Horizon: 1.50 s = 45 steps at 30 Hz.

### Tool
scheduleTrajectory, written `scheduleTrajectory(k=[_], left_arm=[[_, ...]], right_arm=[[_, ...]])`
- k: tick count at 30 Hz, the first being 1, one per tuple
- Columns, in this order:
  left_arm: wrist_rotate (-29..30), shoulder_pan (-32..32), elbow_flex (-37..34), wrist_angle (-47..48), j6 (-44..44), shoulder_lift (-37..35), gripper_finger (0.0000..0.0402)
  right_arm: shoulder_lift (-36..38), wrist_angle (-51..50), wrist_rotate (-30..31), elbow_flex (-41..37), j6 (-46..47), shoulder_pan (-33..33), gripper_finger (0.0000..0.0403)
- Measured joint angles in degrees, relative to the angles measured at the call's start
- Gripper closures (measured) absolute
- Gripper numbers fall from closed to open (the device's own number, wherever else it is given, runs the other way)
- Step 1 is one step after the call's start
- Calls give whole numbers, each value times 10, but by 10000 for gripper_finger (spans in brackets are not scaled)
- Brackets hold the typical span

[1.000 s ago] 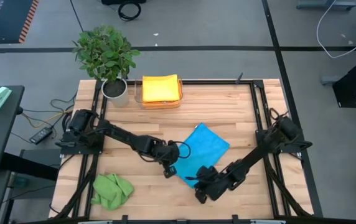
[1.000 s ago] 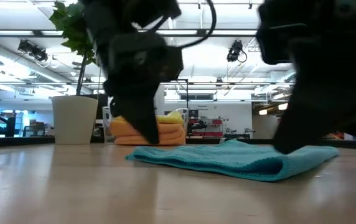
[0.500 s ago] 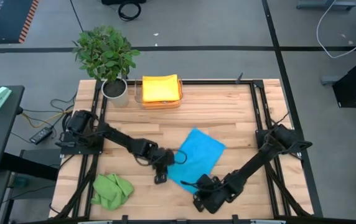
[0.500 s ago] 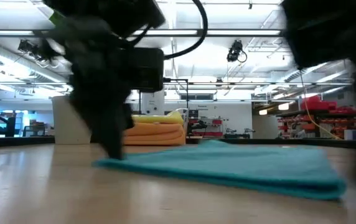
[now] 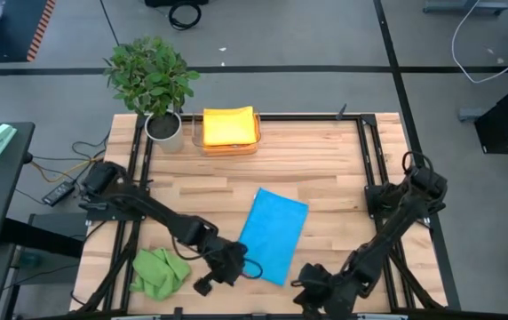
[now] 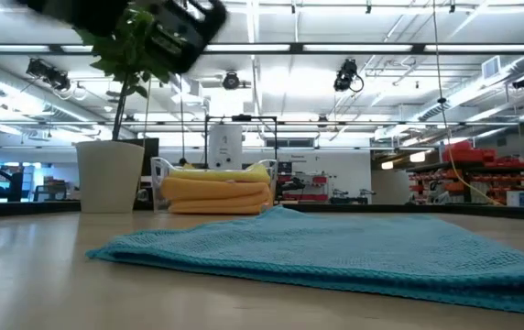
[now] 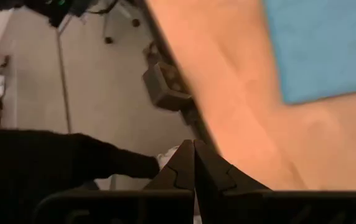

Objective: Fold microfiber towels
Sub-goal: Fold the blue microfiber cloth

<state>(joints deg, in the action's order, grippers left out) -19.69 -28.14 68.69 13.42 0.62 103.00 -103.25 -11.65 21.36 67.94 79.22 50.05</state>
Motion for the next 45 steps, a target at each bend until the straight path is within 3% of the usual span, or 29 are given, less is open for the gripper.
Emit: scheduleTrajectory(k=[5,9,12,18,22,27,33,37,45], left_arm=[[121,-13,37,200,144,-16,383],[168,-11,17,228,229,-17,341],[169,-9,-20,199,312,-16,301],[171,-6,-84,97,431,-16,219],[188,-6,-106,18,484,-16,190],[190,12,-144,-65,537,-16,190],[177,41,-168,-80,626,-16,213],[124,48,-168,-84,631,-13,222],[116,36,-162,-136,637,37,225]], right_arm=[[-19,11,18,3,-22,13,397],[-21,9,65,2,-109,9,394],[-21,-4,95,0,-192,1,381],[-21,-4,86,0,-342,-21,339],[-21,-18,67,0,-455,-40,302],[-21,-14,32,-12,-541,-69,267],[-22,0,26,-34,-544,-88,256],[-22,55,26,-63,-542,-92,257],[-22,123,15,-96,-567,-83,258]])
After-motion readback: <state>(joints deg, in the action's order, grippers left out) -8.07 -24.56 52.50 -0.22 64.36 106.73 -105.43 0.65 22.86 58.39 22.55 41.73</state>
